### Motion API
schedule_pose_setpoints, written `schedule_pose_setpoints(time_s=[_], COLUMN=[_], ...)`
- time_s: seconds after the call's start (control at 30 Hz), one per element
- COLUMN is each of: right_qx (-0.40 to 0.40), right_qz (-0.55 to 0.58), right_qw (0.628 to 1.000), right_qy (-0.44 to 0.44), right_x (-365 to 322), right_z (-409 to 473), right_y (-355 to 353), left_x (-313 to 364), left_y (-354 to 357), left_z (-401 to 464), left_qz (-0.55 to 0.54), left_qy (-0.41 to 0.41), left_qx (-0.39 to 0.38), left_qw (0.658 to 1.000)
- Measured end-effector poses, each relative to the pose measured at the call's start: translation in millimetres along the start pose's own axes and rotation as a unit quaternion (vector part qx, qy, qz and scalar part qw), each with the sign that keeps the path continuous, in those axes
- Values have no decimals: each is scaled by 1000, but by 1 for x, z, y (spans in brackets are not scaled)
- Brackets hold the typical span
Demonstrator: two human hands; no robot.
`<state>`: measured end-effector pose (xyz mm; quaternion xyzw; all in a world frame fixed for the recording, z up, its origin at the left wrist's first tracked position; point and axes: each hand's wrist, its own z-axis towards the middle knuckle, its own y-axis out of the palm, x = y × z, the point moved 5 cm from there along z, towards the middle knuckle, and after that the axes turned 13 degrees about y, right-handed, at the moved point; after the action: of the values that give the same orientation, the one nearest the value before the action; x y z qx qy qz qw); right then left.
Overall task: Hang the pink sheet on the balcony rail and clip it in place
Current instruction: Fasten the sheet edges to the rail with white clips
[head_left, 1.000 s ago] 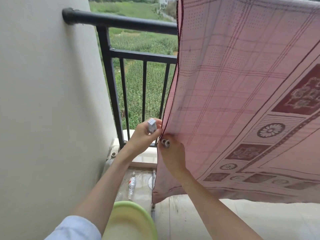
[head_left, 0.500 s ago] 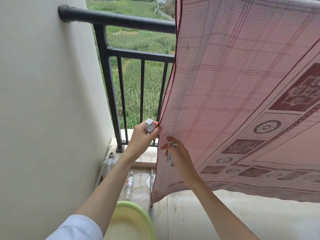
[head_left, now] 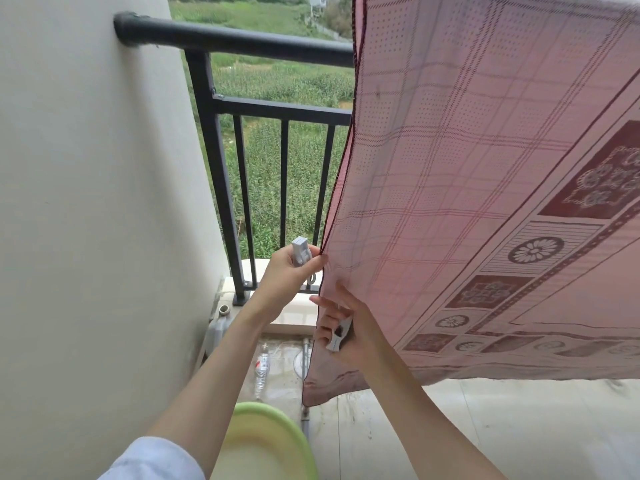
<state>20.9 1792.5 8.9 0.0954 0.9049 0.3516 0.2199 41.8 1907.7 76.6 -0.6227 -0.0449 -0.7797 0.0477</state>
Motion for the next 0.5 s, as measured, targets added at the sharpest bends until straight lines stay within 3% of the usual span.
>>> schedule_pose_setpoints(time_s=[0.07, 0.2, 0.33, 0.5], right_qx=[-70, -104, -72, -26], right_qz=[93, 205, 211, 165], right_qw=[993, 972, 973, 983], right_qy=[-16, -54, -62, -82], right_x=[-4, -7, -3, -5], right_z=[6, 17, 23, 25], right_y=[8, 15, 13, 5], left_x=[2, 1, -8, -42], left_y=[1, 3, -1, -13], left_z=[-1, -2, -4, -24], left_qz=[6, 17, 18, 46], left_qy=[3, 15, 17, -126], left_qx=[-1, -9, -13, -8], left_qw=[1000, 1000, 1000, 991])
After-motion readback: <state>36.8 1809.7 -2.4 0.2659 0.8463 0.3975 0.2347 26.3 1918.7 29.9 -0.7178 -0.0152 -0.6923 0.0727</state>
